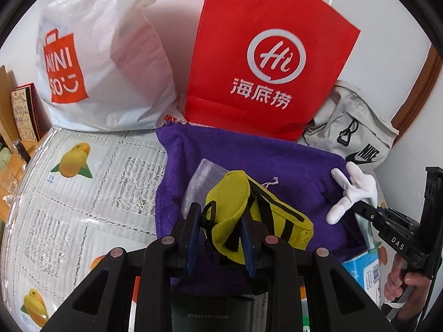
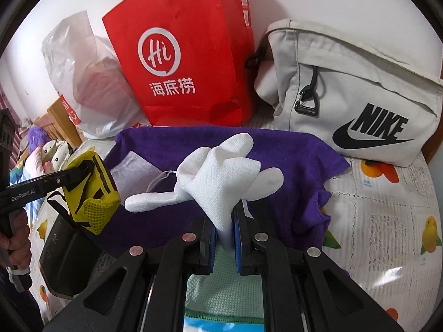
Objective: Organize soft objects
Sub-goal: 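Carry the yellow bag and the glove over the purple towel with both tools, then open both tools to drop the yellow bag and glove on the towel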
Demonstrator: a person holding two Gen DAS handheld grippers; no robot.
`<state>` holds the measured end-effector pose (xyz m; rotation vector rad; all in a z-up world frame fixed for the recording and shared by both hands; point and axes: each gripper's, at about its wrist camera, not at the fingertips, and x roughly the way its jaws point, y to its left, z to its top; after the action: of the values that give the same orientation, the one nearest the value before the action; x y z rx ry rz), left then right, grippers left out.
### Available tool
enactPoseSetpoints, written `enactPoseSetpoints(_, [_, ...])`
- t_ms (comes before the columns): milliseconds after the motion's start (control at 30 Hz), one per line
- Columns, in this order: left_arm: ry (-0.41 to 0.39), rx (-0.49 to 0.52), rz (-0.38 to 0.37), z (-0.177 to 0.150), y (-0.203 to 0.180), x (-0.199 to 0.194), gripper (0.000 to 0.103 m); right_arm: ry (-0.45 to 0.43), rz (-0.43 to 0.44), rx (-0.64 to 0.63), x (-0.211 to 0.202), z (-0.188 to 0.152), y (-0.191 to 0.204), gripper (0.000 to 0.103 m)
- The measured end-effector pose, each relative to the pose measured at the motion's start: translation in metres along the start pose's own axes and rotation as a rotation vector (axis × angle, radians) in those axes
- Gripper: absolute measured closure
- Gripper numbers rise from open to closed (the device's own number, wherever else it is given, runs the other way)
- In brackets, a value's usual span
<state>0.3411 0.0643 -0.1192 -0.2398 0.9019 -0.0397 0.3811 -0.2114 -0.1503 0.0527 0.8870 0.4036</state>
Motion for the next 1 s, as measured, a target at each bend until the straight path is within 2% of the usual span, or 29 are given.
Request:
enactPoseSetpoints(300, [0.063,0.012,0.029,-0.004,0.000,0.024,0.077,0.076,0.006,0.005,0.025,0.002,-0.004,0.092])
enactPoseSetpoints(633, [0.102,0.029,0.066,-0.006,0.001,0.033,0.074,0.124,0.002,0.005,0.036,0.003,-0.006,0.088])
enactPoseSetpoints(733, [0.107,0.024,0.081,-0.007,0.003,0.031,0.072,0.129,0.001,0.016,0.037,0.003,-0.008,0.078])
enactPoseSetpoints(800, [0.105,0.037,0.092,-0.006,0.001,0.028,0.063,0.127,0.000,0.021,0.036,0.003,-0.009,0.059])
enactPoseSetpoints(867, [0.092,0.046,0.098,-0.006,0.000,0.022,0.050,0.111,-0.003,0.022,0.032,0.003,-0.008,0.053])
enactPoseSetpoints(933, [0.072,0.057,0.101,-0.006,-0.002,0.014,0.048,0.098,0.000,0.022,0.026,0.003,-0.007,0.051])
enactPoseSetpoints(1000, [0.058,0.060,0.101,-0.005,-0.002,0.004,0.047,0.090,-0.002,0.025,0.019,0.003,-0.005,0.044])
